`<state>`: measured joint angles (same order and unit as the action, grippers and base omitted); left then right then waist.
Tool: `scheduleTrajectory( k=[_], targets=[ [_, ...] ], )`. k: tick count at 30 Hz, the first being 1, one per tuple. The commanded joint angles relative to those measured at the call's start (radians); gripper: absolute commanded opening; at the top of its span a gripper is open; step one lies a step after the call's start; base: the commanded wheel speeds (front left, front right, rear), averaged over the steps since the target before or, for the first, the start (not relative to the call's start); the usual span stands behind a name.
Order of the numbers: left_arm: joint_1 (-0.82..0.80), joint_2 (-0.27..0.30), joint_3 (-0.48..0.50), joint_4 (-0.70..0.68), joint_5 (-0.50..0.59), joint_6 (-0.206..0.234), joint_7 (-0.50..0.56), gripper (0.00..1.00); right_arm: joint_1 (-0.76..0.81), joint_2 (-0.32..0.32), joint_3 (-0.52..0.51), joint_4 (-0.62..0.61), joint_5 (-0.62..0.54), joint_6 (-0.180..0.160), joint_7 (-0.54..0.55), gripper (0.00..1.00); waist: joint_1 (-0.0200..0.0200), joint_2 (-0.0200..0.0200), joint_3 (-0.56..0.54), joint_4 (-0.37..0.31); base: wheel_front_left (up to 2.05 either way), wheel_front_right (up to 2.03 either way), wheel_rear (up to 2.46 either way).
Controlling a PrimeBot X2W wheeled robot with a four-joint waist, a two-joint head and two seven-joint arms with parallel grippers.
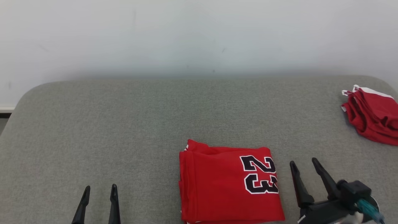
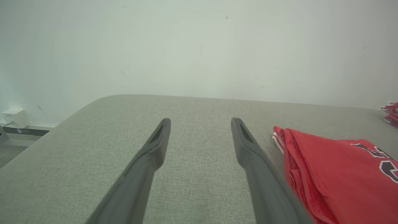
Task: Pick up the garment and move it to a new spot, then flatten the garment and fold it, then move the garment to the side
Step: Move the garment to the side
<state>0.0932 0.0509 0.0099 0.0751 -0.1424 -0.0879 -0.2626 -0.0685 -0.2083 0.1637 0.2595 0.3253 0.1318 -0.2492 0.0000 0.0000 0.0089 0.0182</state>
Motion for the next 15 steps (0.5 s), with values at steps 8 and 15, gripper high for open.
scheduleTrajectory(
  k=[8, 15],
  targets=[
    [-0.041, 0.0, -0.03, 0.007, -0.011, 0.009, -0.003, 1.0, -0.133, -0.007, 0.063, 0.219, 0.025, -0.003, 0.073, 1.0, 0.0, 0.0, 0.04, 0.07, 0.0, 0.0, 0.0],
    [-0.057, 0.0, -0.048, 0.01, -0.016, 0.016, -0.003, 1.0, -0.202, 0.003, 0.103, 0.416, 0.052, -0.003, 0.077, 1.0, 0.0, 0.0, 0.066, 0.11, 0.0, 0.0, 0.0]
  ],
)
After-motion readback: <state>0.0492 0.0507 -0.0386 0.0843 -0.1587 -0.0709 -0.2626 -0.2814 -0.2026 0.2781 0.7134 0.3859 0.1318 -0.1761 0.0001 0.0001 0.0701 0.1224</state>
